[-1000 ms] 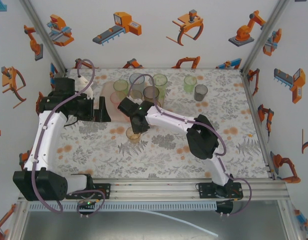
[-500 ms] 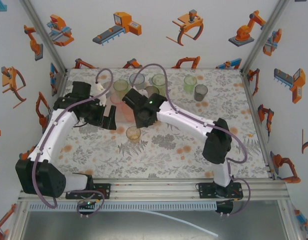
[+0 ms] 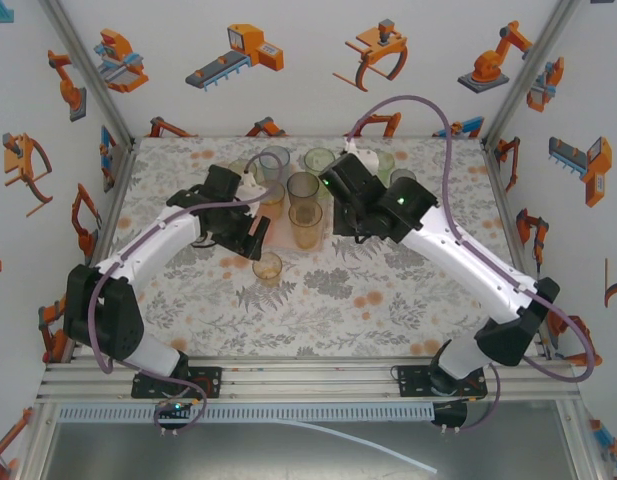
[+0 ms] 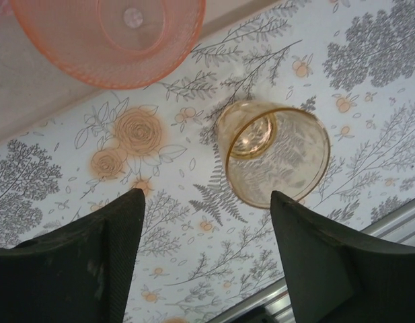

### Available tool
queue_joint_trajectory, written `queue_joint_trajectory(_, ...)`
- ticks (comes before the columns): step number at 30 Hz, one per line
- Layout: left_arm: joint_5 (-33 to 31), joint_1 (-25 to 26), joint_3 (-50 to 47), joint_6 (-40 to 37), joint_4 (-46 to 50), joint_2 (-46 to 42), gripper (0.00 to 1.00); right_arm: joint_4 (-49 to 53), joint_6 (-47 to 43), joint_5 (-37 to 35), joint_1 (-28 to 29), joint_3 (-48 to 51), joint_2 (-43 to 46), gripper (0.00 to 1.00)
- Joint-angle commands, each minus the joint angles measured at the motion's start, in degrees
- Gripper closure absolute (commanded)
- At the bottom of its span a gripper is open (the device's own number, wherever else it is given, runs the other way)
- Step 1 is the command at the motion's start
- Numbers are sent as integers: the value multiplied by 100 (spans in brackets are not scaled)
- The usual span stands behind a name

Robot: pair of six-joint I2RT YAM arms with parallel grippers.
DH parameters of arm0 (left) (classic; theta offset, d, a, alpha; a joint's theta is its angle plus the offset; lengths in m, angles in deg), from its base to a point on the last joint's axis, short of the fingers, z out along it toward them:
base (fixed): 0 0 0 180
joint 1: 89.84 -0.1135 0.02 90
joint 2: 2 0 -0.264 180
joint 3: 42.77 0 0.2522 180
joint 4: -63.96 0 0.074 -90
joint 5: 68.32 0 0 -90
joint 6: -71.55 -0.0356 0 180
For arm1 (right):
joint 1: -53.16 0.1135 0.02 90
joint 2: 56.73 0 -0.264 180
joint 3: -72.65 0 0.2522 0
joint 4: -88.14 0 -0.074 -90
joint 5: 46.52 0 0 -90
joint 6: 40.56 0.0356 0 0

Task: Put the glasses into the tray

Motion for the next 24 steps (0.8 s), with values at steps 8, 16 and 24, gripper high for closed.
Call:
queue_joint_trajectory(8, -192, 340, -172, 311, -379, 314, 47, 3, 247, -211, -179, 517, 158, 69)
queue_joint_trajectory(16, -243, 423, -354, 356, -424, 377, 62, -154, 247, -184, -254, 714, 184, 69)
queue_joint_trajectory(24, -313, 468, -422, 350, -411, 453, 70, -252, 273, -184, -275, 873, 306, 69)
